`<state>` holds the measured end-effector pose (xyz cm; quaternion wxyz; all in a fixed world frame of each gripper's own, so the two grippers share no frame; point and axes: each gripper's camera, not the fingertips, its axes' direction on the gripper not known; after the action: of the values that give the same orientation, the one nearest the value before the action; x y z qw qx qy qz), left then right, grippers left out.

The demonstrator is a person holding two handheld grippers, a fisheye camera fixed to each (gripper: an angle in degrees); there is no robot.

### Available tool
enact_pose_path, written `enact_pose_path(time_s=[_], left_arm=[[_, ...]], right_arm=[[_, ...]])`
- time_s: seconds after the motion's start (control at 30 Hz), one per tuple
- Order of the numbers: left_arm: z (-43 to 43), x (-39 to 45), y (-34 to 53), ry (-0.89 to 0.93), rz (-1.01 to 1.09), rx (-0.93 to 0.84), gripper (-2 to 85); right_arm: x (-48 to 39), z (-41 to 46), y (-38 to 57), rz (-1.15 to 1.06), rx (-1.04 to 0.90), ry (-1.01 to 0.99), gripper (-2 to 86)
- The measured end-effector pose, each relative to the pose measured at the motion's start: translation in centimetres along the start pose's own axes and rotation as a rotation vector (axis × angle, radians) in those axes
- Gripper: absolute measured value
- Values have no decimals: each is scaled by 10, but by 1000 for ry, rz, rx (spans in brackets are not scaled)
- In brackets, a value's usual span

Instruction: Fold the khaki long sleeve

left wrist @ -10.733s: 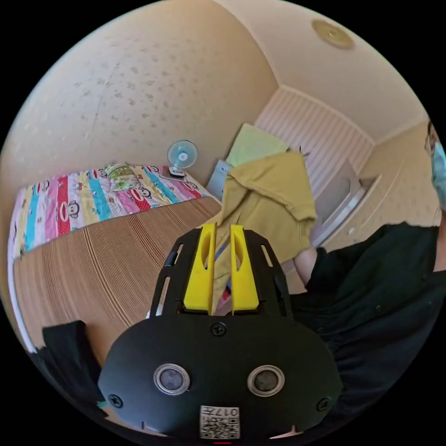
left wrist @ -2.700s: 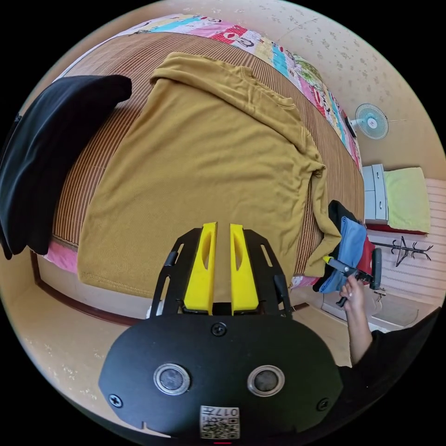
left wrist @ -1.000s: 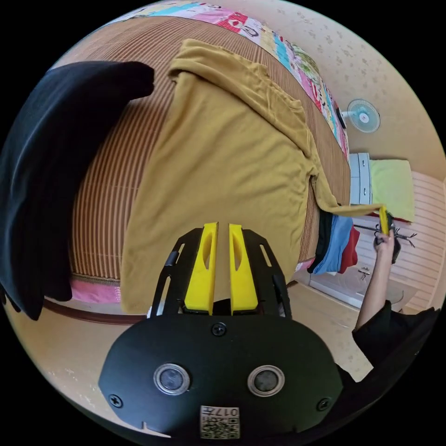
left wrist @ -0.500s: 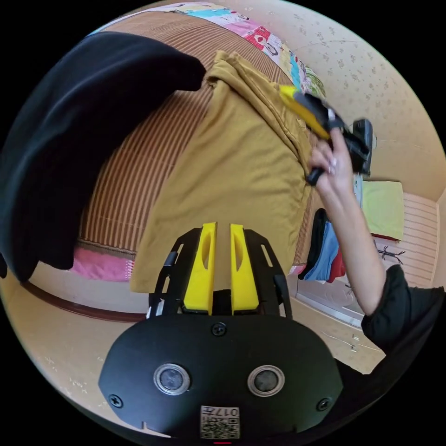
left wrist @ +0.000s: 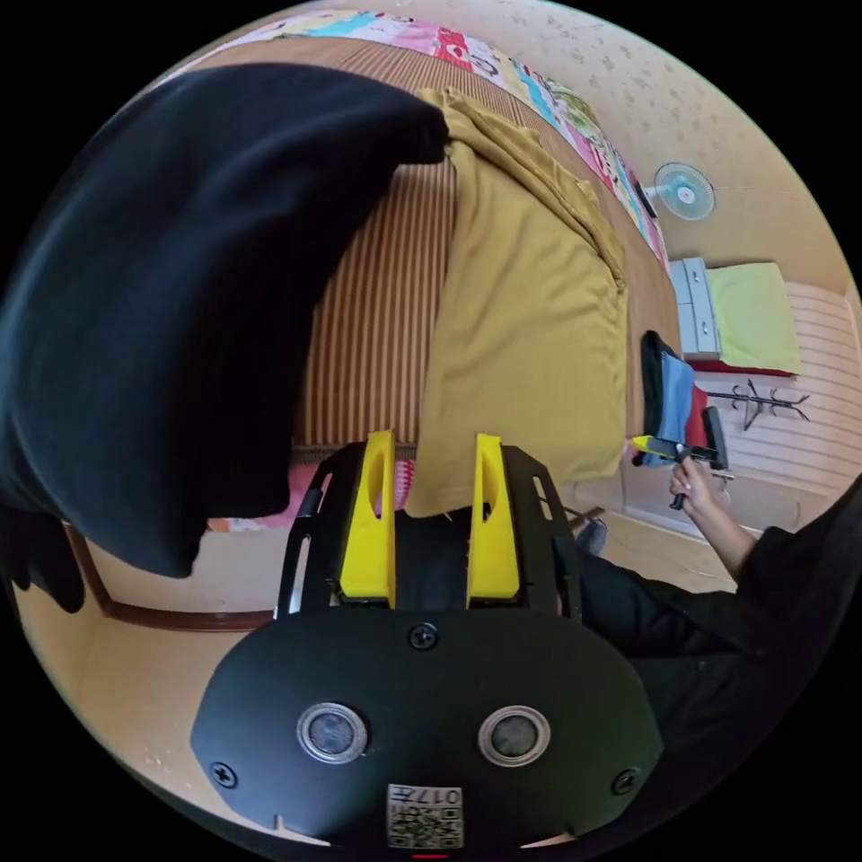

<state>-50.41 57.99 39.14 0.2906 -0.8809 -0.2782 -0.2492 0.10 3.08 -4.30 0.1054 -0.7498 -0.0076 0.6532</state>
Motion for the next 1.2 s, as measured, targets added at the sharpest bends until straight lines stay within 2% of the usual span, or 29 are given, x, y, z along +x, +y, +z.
enact_pose_path(time_s=[0.1,0.23,0.37,0.47,0.57,0.6,0.67,0.7,0.73,0.77,0.8,0.87,0.93,1.0,1.1,1.2], left_arm=[[8,-9,2,-20,8,-61,121],[10,-14,1,-37,30,-110,115],[13,-14,-1,-72,42,-154,70],[8,-11,3,-45,71,-213,45],[-11,-12,28,85,81,-263,41],[-11,-16,43,172,62,-331,41],[-8,-22,65,381,28,-424,42],[-10,-26,76,568,-12,-428,42],[-15,-30,80,757,-47,-380,42],[-18,-32,80,834,-60,-344,42],[-25,-36,73,942,-78,-254,42],[-35,-46,53,1020,-101,-87,42],[-37,-61,10,1128,-144,122,42],[-29,-68,-29,1170,-186,225,43],[-13,-72,-101,1113,-220,319,43],[-3,-77,-148,987,-330,379,46]], right_arm=[[6,29,9,-44,-95,30,110],[14,33,5,-25,-59,12,87],[47,18,7,34,-30,-127,61],[66,-8,31,-7,-35,-225,41],[78,-35,84,-50,-81,-218,32],[82,-39,97,-43,-101,-213,30],[106,-54,149,25,-150,-299,26],[113,-60,160,51,-136,-377,25],[128,-78,179,92,-45,-589,24],[143,-99,190,116,99,-797,23],[150,-108,192,123,174,-876,22],[176,-142,175,130,424,-1021,21],[191,-158,135,108,514,-1049,22],[198,-171,84,97,567,-1050,23],[189,-191,-37,50,568,-902,33],[178,-202,-97,53,554,-801,47]])
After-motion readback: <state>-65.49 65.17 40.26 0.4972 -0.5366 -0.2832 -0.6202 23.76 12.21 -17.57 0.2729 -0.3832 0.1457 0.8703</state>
